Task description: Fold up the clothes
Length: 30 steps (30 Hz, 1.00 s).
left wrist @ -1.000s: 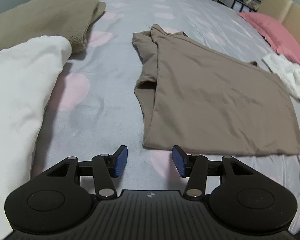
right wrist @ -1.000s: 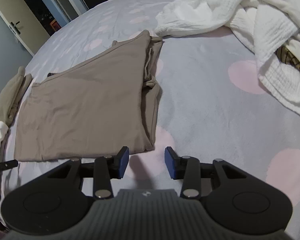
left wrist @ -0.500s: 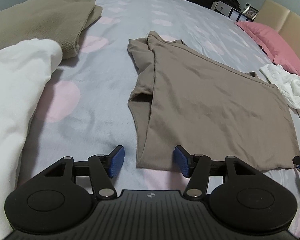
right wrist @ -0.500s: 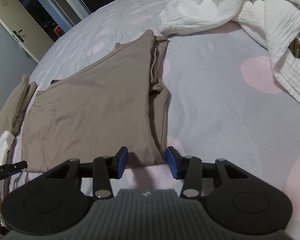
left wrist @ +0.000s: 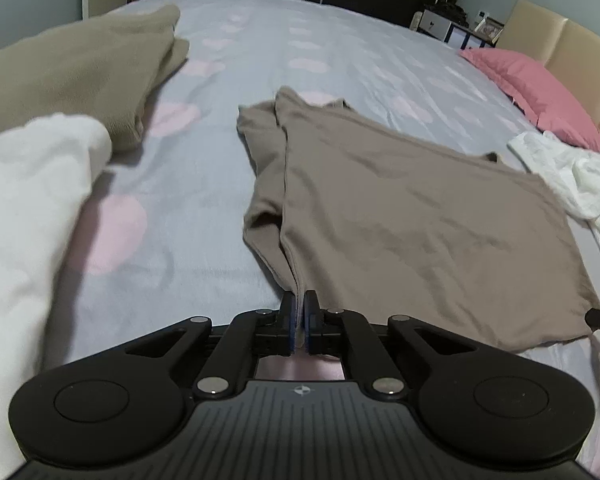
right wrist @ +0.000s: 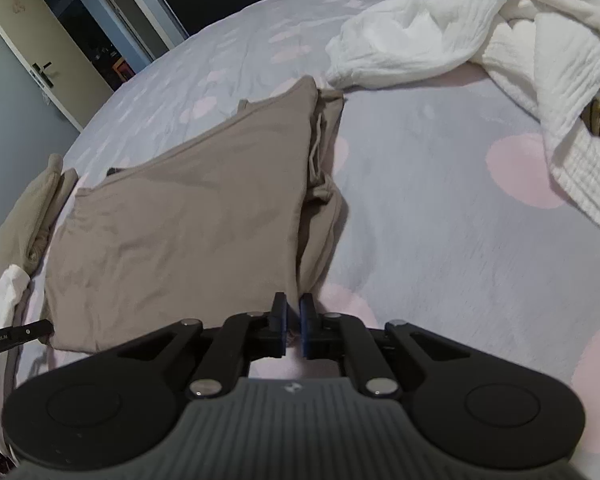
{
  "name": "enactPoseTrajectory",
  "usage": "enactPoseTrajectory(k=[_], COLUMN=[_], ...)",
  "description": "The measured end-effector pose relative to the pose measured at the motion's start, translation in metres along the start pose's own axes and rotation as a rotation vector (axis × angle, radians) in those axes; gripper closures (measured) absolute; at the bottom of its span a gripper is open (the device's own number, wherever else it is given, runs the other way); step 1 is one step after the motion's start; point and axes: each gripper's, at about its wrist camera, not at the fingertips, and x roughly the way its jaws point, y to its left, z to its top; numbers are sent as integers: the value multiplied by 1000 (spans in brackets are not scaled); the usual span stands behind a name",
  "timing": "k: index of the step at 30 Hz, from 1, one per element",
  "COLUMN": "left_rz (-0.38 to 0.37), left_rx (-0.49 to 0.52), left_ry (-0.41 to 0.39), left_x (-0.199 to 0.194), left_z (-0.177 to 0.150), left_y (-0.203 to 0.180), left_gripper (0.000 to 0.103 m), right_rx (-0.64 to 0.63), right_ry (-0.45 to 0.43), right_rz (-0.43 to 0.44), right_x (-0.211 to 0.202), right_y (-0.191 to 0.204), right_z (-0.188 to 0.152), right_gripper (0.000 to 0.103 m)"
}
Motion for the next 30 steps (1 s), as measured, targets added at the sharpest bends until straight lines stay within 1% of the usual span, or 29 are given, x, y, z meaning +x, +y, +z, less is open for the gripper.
enactPoseTrajectory(k=[2,6,8,11,15,18,24,28,30], left_rz=[-4,-9,-11,-17,-15,-1,11,32,56], left_rx=[-12,-4,0,20,45,56,36,48,81], left_ry=[-15,-35,-45,-38,-11,-1,31,59,82], left_x=[-9,-31,-42,-61,-83,-97,-123,-130,-124], left_z=[6,12,15,15,7,-1,-27,-41,-44], left_y=[1,0,0,-5,-6,-4,4,5,4], left_gripper=[101,102,102,102,102,102,102,102,102], right_rx=[-6,-23,-28,-29,-20,-13,-19,-5,2], right_ry=[-9,-20,-14,4,38,50,79,110,142], right_rz=[-8,-6,2,1,-9,-4,-13,-15,-15], right_x=[-7,-23,-33,-49,-70,-87,-114,-121,-115], right_y=[4,14,19,23,25,26,28,25,24], right_z=[4,11,13,10,-1,-17,-48,-60,-64], right_gripper=[96,97,97,97,97,97,97,97,97])
